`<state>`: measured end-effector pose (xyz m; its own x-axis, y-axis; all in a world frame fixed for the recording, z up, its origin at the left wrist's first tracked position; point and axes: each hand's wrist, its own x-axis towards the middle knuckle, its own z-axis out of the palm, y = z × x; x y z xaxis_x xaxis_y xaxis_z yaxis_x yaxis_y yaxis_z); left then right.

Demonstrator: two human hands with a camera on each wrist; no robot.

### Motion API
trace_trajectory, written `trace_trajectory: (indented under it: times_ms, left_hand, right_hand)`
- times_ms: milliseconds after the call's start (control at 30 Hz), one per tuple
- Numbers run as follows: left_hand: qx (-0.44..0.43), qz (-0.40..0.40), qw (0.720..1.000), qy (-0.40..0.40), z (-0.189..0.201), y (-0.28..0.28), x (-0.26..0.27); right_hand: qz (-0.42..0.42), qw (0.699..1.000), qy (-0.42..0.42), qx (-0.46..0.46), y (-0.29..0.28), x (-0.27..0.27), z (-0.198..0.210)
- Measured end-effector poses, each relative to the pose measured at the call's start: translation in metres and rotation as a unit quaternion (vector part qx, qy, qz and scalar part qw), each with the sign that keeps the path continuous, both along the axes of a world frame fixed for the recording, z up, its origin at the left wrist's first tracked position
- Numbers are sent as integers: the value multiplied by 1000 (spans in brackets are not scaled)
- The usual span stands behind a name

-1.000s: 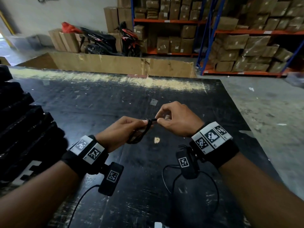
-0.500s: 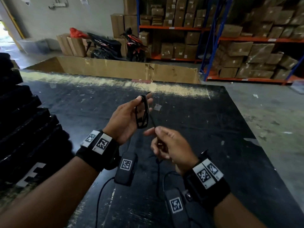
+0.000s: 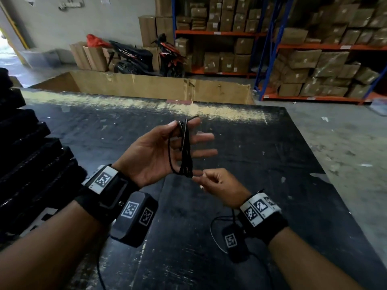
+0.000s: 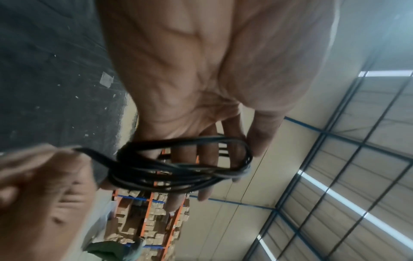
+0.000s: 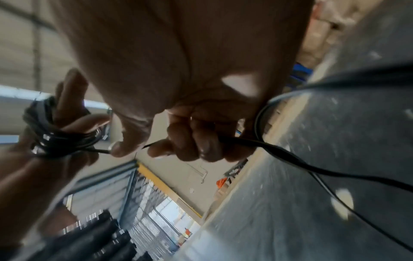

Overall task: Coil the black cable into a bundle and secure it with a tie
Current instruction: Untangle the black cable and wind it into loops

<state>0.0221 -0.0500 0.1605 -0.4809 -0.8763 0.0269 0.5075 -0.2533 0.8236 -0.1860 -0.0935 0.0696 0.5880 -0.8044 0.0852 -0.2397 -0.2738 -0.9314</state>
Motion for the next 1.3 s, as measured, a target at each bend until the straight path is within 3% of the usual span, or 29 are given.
trace_trajectory:
  times_ms: [100, 200, 333, 400, 500, 567, 700, 833, 900, 1067, 1300]
  left_hand:
    - [11, -50, 997, -63, -4, 6, 10]
    - [1, -80, 984, -162, -15, 11, 12]
    - [-85, -69, 933, -343, -27, 16, 0]
    - [-85, -34, 923, -375, -30, 12, 0]
    - [-42, 81, 937, -338, -30, 3, 7]
    - [-60, 134, 935, -322, -29, -2, 9]
    - [-111, 229, 915, -314, -28, -8, 6]
    - [-110, 279, 923, -242, -22, -13, -2]
    - [-84, 282, 933, -209, -18, -15, -7]
    - [-65, 251, 954, -150, -3, -20, -12]
    - [-86, 185, 975, -88, 25, -27, -6]
  right_hand:
    - [-6, 987, 131, -95, -18, -12, 12]
    - [-15, 953, 238, -186, -29, -15, 40]
    - [-49, 934, 265, -235, -37, -5, 79]
    - [-53, 941, 252, -220, -38, -2, 93]
    - [-43, 955, 219, -196, -31, 2, 100]
    - [-28, 969, 184, -161, -21, 5, 98]
    - [-39, 999, 25, 0, 0, 11, 87]
    - [-38, 978, -134, 152, 19, 19, 67]
    - [-22, 966, -178, 184, 26, 20, 52]
    - [8, 967, -150, 208, 34, 17, 20]
    - [-15, 961, 0, 275, 18, 7, -49]
